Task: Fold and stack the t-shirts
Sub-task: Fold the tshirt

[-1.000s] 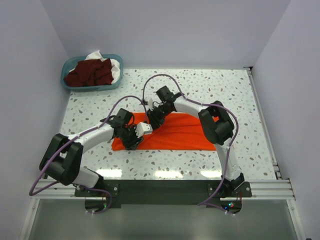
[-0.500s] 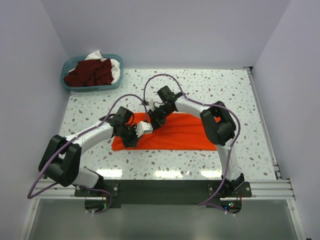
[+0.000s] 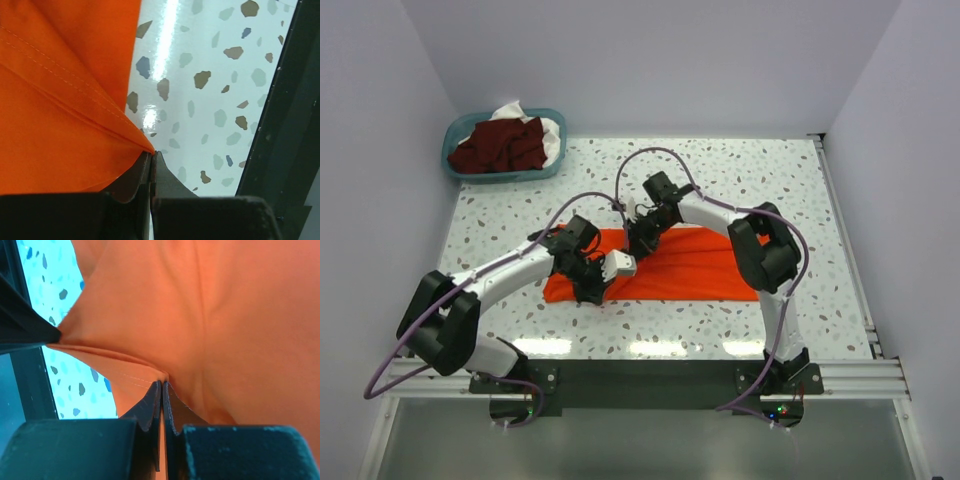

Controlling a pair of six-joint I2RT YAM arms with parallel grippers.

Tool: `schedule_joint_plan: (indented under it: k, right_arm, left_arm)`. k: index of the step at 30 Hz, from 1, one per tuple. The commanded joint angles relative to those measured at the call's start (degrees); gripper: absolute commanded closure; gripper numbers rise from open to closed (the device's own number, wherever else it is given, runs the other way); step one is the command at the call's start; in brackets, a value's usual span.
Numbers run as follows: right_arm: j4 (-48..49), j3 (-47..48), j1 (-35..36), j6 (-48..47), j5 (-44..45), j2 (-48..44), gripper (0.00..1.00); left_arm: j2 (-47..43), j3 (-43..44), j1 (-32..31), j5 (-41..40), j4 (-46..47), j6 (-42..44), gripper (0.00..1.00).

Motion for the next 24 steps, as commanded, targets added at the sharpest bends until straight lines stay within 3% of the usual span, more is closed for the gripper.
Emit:
schedule_joint_plan:
  k: [1,9,24]
  right_arm:
    - [-1.6,-1.6,-0.7,-2.5,-1.9,-4.3,1.00]
    - [0.2,-2.5,-1.3,-1.2,-2.4,-5.0,1.00]
    - [14.1,-8.3,-4.7,12.0,-3.1,-7.3,1.00]
  left_arm:
    - [-0.6,2.0,-1.3,2.1,-2.8,1.4,1.00]
    - [3.5,6.3,4.0,-0.1,-3.7,3.1,1.00]
    - [15.1,21.1,11.0,-0.8,-8.1,12.1,0.98]
